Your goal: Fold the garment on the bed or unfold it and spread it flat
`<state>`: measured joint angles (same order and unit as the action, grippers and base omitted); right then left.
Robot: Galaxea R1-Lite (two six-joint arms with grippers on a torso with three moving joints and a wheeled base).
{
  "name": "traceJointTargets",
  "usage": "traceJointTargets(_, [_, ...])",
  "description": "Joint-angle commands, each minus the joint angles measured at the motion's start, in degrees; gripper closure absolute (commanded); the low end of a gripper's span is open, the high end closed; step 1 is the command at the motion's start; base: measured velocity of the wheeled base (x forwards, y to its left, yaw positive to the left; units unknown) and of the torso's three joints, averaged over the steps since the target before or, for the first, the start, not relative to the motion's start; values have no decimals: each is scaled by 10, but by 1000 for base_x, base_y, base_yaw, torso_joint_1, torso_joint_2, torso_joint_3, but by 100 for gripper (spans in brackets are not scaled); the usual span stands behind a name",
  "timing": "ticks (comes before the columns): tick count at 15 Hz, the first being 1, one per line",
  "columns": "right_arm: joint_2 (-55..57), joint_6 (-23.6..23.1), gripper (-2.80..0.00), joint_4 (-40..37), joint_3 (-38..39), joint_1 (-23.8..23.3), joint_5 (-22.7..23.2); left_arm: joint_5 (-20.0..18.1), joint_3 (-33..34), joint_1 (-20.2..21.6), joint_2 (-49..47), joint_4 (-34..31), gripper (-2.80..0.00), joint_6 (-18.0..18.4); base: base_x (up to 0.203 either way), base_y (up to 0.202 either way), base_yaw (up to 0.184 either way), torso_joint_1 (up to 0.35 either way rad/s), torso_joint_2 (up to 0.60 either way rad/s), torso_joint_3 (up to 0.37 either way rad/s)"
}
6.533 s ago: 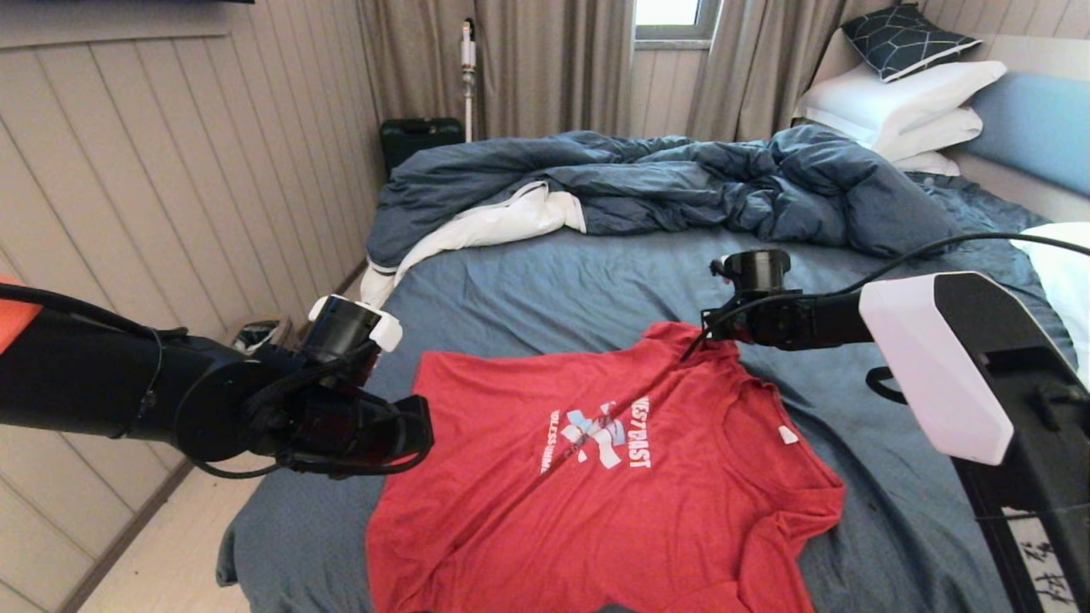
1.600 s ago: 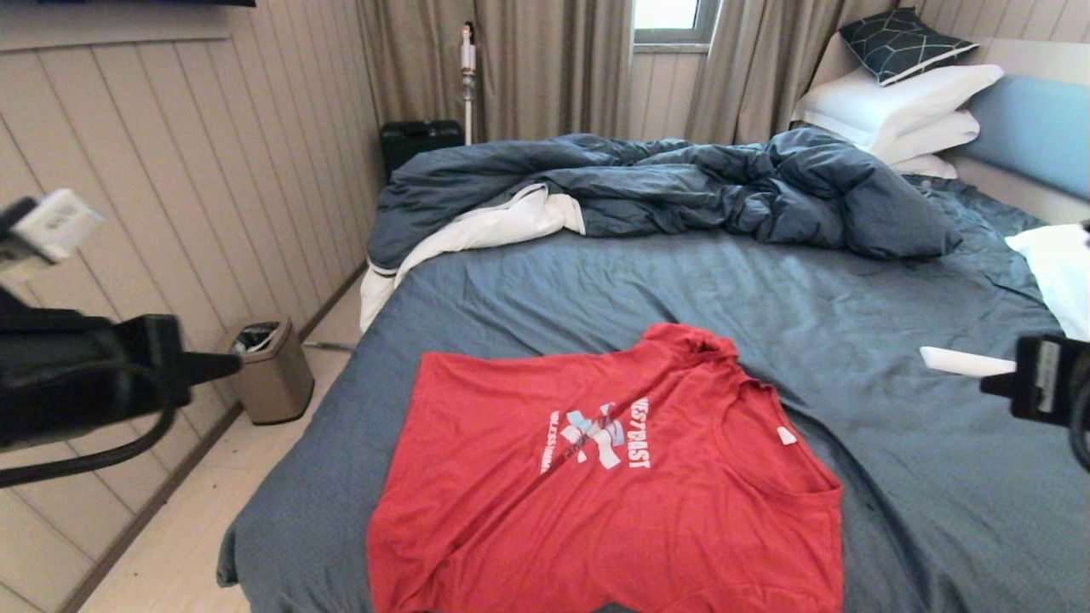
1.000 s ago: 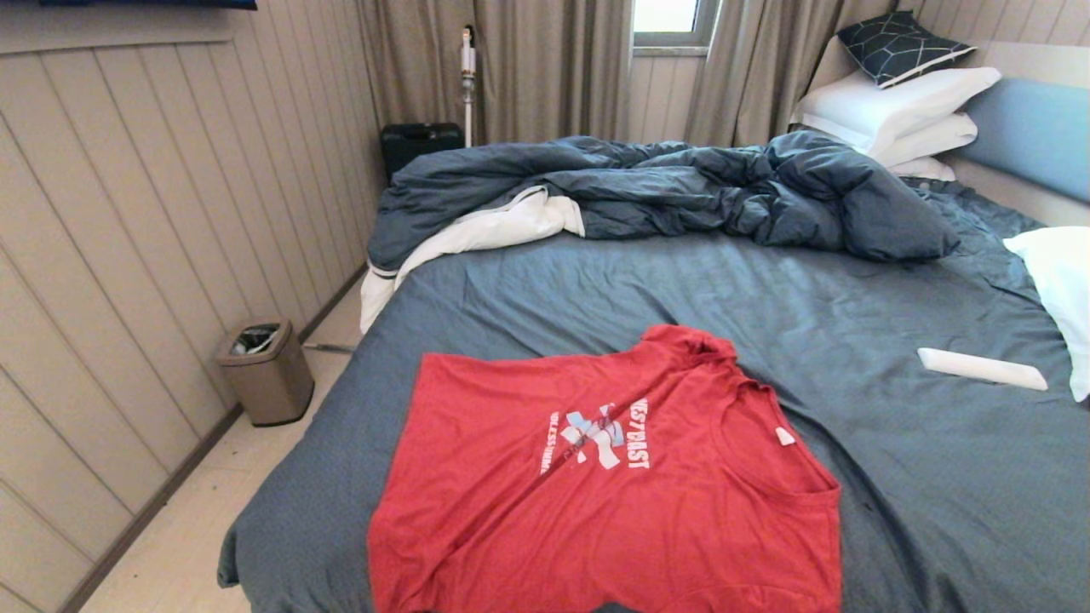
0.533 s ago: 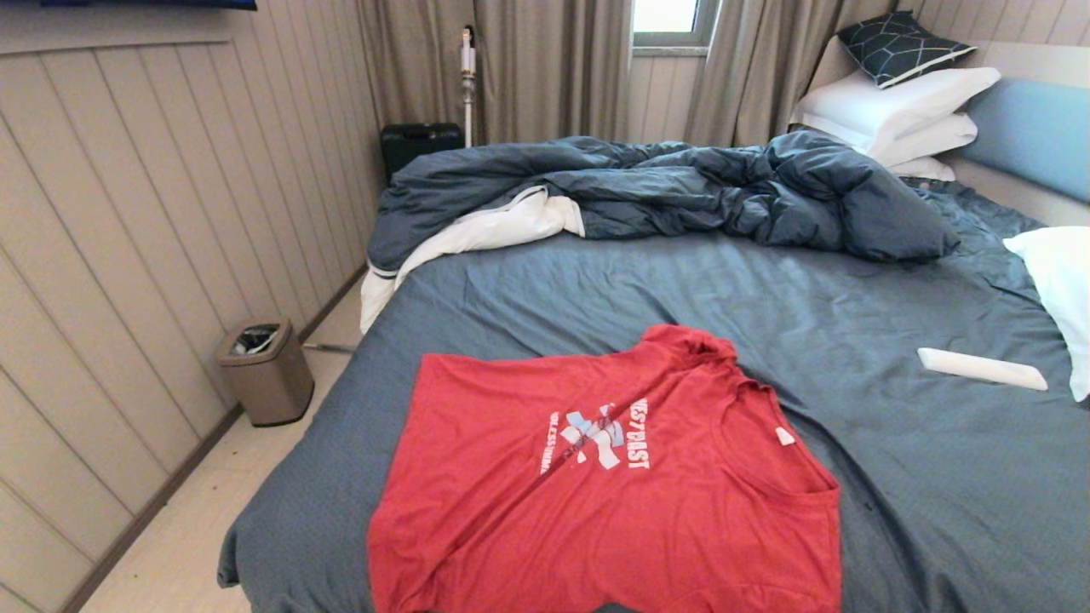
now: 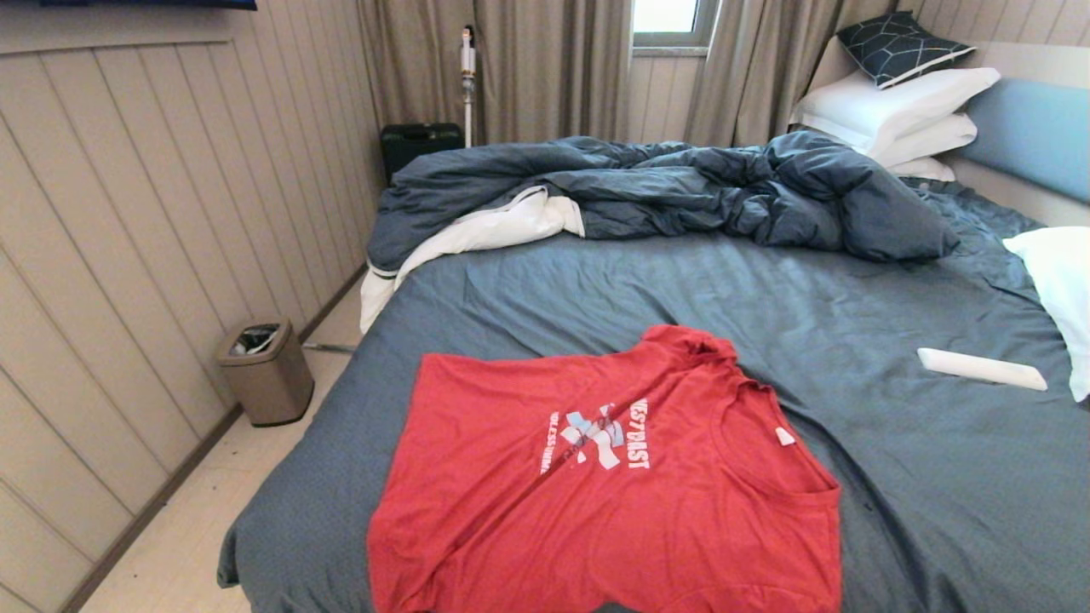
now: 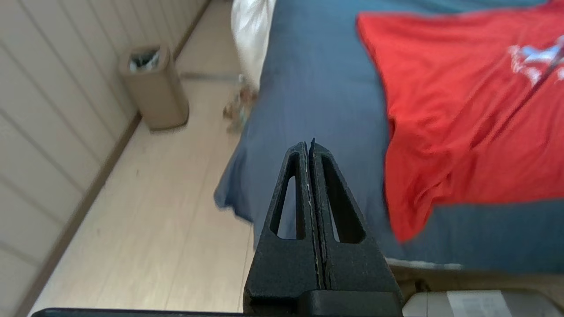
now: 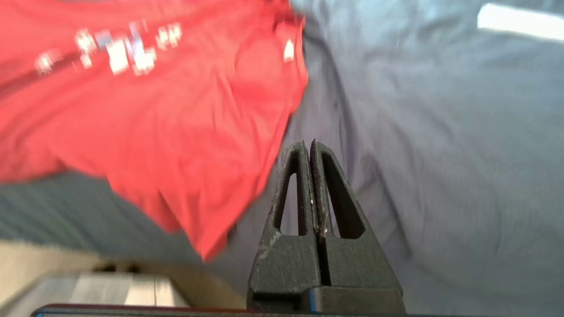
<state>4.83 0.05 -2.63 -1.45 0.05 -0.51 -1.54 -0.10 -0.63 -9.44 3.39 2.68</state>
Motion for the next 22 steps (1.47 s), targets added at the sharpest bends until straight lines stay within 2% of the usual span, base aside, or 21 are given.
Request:
traceJointTargets(1, [-48,1,0,7,5,0,0,1,1,3,63,1,0,1,0,0,0,0,0,0])
traceJointTargets(2, [-45,2,0,35,13,0,0,6,1,5,87,3,0,2,0,0,0,0,0,0])
traceJointTargets(5, [-44,2,0,34,15,0,0,11,1,6,94,7,0,1,0,0,0,0,0,0])
traceJointTargets(8, [-45,7,0,33,15,0,-3,13,1,6,94,10,0,-24,0,0,0,0,0,0])
traceJointTargets(11, [-44,9,0,32,15,0,-4,13,1,6,94,11,0,-31,0,0,0,0,0,0])
traceJointTargets(22, [-44,10,0,32,15,0,-3,11,1,6,94,12,0,-28,0,0,0,0,0,0])
